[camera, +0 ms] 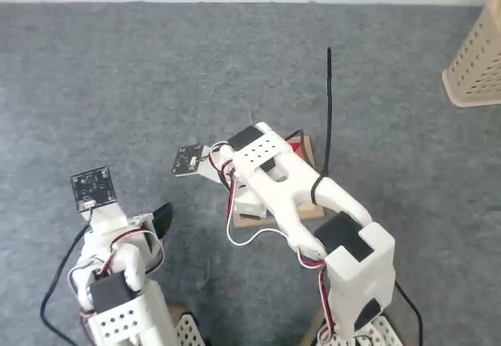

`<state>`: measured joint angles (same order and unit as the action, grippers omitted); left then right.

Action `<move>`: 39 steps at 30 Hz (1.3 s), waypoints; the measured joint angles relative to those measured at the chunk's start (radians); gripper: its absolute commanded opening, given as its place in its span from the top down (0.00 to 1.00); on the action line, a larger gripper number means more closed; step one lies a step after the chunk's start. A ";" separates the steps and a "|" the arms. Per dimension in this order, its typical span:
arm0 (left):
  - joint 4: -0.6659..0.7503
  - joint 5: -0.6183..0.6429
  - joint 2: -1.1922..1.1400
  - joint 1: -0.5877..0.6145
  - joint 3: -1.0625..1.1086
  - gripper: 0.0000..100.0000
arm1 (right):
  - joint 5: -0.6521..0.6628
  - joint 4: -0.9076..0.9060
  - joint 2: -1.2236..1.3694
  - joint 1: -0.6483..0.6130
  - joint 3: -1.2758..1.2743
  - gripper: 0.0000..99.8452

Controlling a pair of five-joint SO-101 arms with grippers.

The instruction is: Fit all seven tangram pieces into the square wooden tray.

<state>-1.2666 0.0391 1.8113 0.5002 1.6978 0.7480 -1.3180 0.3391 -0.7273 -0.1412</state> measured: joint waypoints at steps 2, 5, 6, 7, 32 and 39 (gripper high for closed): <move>0.000 0.000 0.000 0.000 0.000 0.65 | 0.000 0.000 -0.003 0.000 0.000 0.86; 0.000 0.000 0.000 0.000 0.000 0.65 | 0.000 -0.002 -0.034 0.003 0.000 0.86; 0.000 0.000 0.000 0.000 0.000 0.65 | 0.000 -0.002 -0.048 0.005 0.000 0.86; 0.000 0.000 0.000 0.000 0.000 0.65 | 0.000 -0.002 -0.063 0.008 0.000 0.86; 0.000 0.000 0.000 0.000 0.000 0.65 | -0.258 -0.002 -0.500 0.256 -0.255 0.97; 0.000 0.000 0.000 0.000 0.000 0.65 | -0.193 -0.029 -0.779 0.272 -0.583 0.97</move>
<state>-1.2666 0.0391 1.8113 0.5002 1.6978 0.5547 -1.3472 -0.4404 -0.4557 -0.7242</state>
